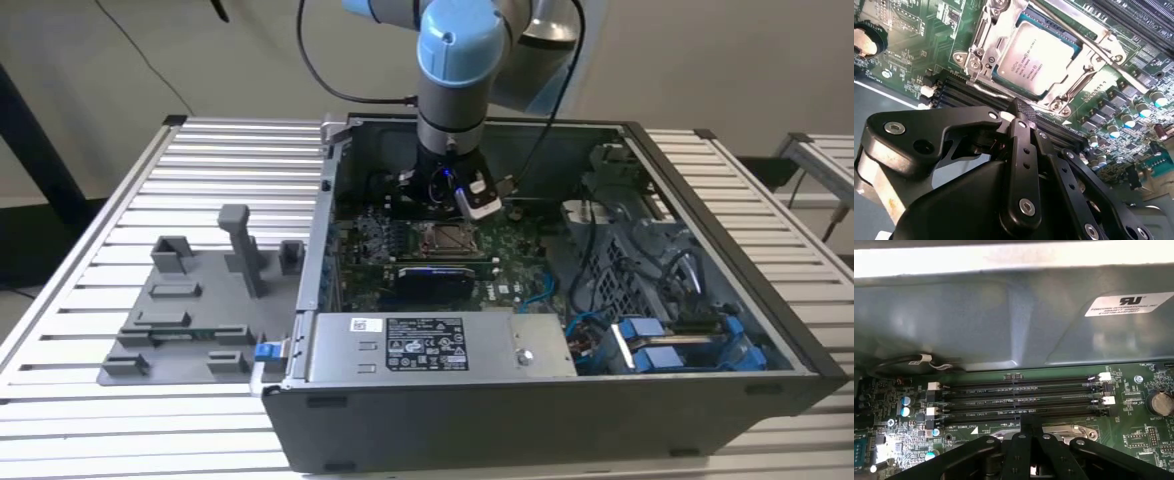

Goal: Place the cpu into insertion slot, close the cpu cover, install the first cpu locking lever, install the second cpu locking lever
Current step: 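Install the first cpu locking lever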

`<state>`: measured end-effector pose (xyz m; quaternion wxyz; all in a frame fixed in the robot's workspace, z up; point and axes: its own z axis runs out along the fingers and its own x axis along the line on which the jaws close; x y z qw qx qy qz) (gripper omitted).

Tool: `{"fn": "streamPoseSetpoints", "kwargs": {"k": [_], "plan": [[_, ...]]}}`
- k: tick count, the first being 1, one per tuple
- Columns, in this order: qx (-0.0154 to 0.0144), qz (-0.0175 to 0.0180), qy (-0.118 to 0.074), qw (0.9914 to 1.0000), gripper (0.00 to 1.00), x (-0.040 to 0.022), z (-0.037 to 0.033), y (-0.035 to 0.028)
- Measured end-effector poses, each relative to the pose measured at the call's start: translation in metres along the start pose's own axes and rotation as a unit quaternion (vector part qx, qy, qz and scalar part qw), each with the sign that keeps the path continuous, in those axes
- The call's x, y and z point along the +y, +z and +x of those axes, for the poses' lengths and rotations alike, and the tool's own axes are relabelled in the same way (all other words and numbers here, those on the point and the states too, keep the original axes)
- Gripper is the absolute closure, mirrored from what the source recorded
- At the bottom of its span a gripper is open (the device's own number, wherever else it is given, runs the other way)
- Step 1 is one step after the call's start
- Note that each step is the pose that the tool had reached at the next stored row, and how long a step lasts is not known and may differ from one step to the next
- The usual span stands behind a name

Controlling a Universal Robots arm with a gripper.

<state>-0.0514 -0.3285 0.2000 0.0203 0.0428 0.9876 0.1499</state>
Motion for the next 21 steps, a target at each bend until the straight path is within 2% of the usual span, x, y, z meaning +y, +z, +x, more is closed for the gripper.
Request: {"fn": "streamPoseSetpoints", "kwargs": {"k": [11, 21], "plan": [[-0.0001, -0.0001, 0.0, 1.0, 0.89, 0.0002, -0.0038, 0.0014], [-0.0001, -0.0001, 0.0, 1.0, 0.89, 0.001, -0.0154, 0.0038]]}}
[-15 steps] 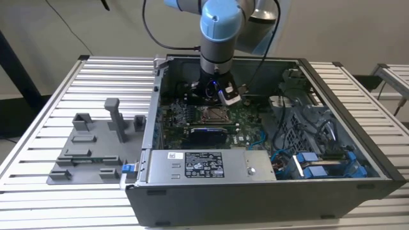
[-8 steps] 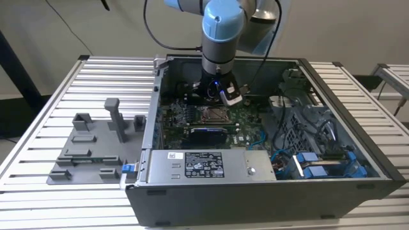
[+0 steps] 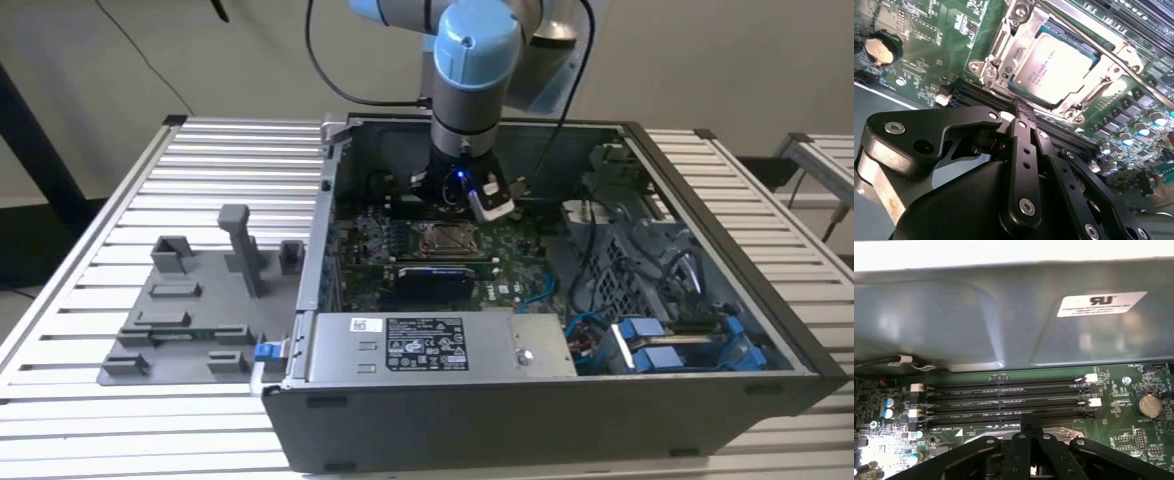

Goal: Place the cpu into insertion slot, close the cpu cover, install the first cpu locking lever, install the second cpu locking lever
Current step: 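Install the first cpu locking lever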

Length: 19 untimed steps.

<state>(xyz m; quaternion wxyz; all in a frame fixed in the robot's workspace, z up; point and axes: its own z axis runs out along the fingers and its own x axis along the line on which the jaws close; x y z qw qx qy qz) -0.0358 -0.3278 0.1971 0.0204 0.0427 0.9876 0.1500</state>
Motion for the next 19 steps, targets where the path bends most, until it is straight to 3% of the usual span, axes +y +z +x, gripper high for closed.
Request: {"fn": "streamPoseSetpoints", "kwargs": {"k": [9, 11, 16, 19], "plan": [[-0.0001, -0.0002, 0.0, 1.0, 0.89, -0.0001, -0.0069, 0.0024], [-0.0006, -0.002, 0.0, 1.0, 0.89, -0.0003, -0.0072, 0.0028], [-0.002, -0.0134, 0.0, 0.99991, 0.89, -0.0005, -0.0074, 0.0041], [-0.0023, -0.0226, 0.0, 0.99974, 0.89, -0.0005, -0.0075, 0.0044]]}}
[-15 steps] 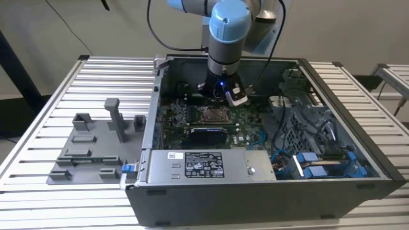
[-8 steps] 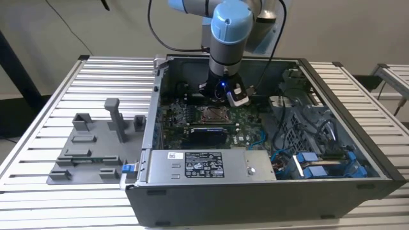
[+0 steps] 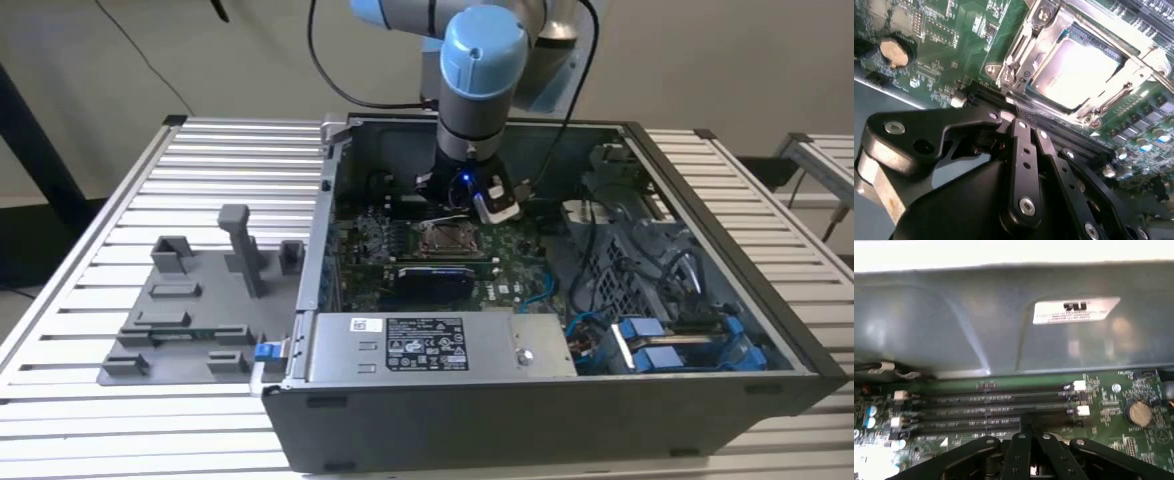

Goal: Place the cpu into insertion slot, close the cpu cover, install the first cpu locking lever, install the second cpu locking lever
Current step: 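Install the first cpu locking lever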

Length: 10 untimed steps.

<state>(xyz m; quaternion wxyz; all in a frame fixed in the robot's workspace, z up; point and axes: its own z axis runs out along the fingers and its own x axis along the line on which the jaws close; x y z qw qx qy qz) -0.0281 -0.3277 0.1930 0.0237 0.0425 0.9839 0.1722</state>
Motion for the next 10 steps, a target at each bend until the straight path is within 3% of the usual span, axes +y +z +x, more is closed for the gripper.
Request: {"fn": "streamPoseSetpoints", "kwargs": {"k": [1, 6, 10], "plan": [[0.0003, -0.0024, 0.0, 1.0, 0.89, -0.0001, -0.0001, -0.0002], [0.0006, -0.0027, 0.0, 1.0, 0.89, 0.0041, 0.0001, -0.0125], [0.0006, -0.0027, 0.0, 1.0, 0.89, 0.006, 0.007, -0.0205]]}}
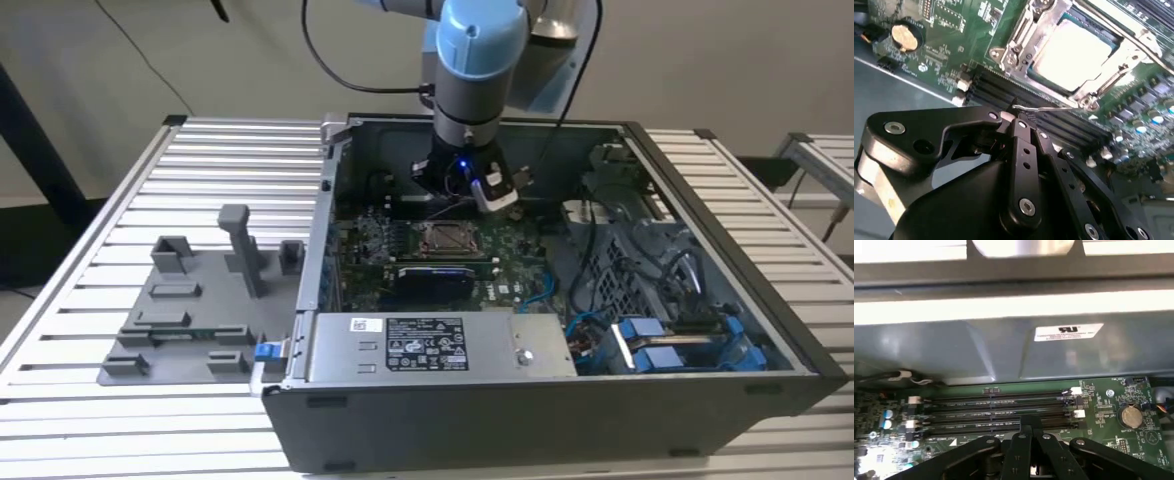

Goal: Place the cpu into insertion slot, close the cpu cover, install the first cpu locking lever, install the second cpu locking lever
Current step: 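Install the first cpu locking lever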

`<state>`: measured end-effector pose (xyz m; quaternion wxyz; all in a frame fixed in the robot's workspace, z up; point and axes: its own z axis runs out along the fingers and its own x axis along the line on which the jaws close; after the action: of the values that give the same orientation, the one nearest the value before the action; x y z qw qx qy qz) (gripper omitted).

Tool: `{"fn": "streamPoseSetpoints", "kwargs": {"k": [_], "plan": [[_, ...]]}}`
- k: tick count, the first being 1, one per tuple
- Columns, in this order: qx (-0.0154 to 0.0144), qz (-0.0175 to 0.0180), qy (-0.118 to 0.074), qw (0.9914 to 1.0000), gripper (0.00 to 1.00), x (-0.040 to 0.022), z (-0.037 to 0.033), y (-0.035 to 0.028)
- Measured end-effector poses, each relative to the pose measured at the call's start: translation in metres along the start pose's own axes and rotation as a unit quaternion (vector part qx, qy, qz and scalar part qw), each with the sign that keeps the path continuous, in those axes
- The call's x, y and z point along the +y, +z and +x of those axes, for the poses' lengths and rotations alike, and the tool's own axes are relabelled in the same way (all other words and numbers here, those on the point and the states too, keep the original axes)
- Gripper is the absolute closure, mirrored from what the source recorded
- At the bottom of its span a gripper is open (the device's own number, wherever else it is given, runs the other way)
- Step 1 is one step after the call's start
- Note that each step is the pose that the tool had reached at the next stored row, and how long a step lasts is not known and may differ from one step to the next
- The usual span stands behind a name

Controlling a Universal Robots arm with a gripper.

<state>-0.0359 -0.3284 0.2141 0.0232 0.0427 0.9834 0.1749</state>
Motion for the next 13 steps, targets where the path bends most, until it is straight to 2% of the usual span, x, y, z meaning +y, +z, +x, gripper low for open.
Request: {"fn": "streamPoseSetpoints", "kwargs": {"k": [7, 9, 11, 13], "plan": [[-0.0003, -0.0002, 0.0, 1.0, 0.89, 0.0012, 0.0196, -0.0113], [-0.0019, 0.0001, -0.001, 1.0, 0.89, 0.0001, 0.0257, -0.0125], [-0.005, -0.0004, -0.002, 0.99999, 0.89, -0.0013, 0.0316, -0.013], [-0.0081, -0.0007, -0.003, 0.99996, 0.89, -0.0028, 0.0347, -0.0135]]}}
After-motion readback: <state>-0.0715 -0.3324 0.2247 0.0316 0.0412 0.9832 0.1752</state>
